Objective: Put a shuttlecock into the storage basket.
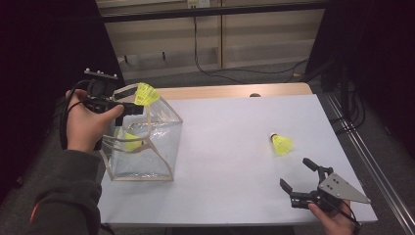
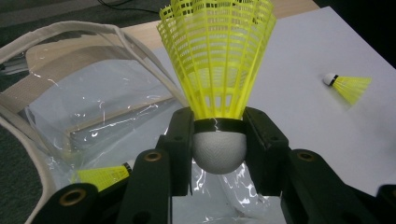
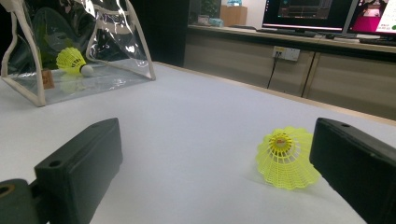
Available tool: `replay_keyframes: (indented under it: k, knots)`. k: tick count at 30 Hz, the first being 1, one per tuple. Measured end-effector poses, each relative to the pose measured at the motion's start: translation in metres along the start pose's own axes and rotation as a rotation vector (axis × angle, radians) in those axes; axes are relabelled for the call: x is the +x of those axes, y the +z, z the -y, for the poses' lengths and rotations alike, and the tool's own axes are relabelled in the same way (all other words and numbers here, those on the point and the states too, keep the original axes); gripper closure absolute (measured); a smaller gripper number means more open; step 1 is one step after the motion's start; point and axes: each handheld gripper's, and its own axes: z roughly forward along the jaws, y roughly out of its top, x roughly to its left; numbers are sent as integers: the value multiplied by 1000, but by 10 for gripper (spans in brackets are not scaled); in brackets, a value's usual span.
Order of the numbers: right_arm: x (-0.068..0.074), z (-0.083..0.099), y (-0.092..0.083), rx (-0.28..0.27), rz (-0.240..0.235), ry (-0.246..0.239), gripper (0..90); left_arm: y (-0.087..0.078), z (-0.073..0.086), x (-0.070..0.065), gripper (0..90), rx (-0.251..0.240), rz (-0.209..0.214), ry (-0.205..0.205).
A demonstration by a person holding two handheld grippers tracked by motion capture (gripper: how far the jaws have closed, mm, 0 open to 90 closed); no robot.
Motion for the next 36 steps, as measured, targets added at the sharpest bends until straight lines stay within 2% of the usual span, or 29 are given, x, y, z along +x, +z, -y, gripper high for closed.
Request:
replay_keyframes:
  k: [19, 28, 36]
  knots:
    - [0, 0, 0, 1, -2, -1, 23, -3, 4, 10, 648, -15, -20, -29]
    - [0, 0, 0, 2, -2, 0, 23, -5, 4, 12, 648, -17, -29, -30]
    - [0, 0, 0, 2, 0, -1, 23, -7, 9, 19, 648, -21, -46, -49]
